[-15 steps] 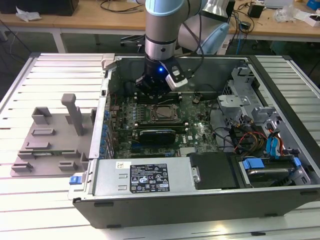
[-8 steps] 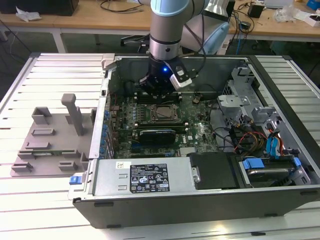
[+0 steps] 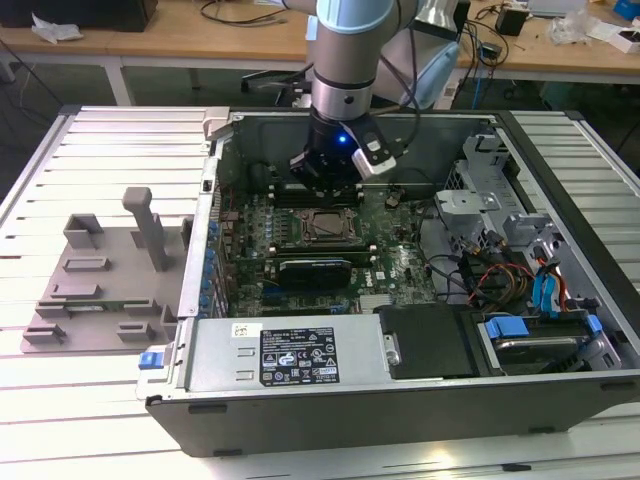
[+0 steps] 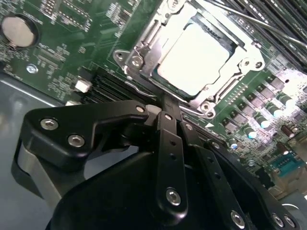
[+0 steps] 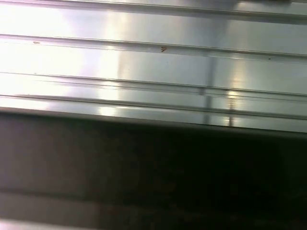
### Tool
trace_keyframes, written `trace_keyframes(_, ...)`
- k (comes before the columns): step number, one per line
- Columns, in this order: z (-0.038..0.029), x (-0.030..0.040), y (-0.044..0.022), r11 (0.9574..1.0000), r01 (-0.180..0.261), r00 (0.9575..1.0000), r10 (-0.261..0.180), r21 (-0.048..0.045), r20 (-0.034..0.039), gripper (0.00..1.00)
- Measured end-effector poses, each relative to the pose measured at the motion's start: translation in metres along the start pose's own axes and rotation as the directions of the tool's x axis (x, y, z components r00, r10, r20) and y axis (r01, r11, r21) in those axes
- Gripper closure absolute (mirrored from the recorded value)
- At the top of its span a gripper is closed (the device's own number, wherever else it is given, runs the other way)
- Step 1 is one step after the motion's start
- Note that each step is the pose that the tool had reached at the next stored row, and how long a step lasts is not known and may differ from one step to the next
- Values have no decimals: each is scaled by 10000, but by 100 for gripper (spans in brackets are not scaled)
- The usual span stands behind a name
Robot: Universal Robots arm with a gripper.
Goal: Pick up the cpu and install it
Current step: 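Install the first cpu locking lever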
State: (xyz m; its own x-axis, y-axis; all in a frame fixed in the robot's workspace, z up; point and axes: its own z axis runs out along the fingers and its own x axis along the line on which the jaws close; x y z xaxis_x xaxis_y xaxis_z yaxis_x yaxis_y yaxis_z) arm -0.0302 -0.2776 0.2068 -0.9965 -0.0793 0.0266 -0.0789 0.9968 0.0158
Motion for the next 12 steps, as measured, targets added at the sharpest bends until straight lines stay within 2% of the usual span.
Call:
trace_keyframes(7,2,-127,-10,10000,1,10000,-1,-4,-53,89)
trace_keyframes(12,30,-152,-14,10000,-2,10000,2,7,-87,89)
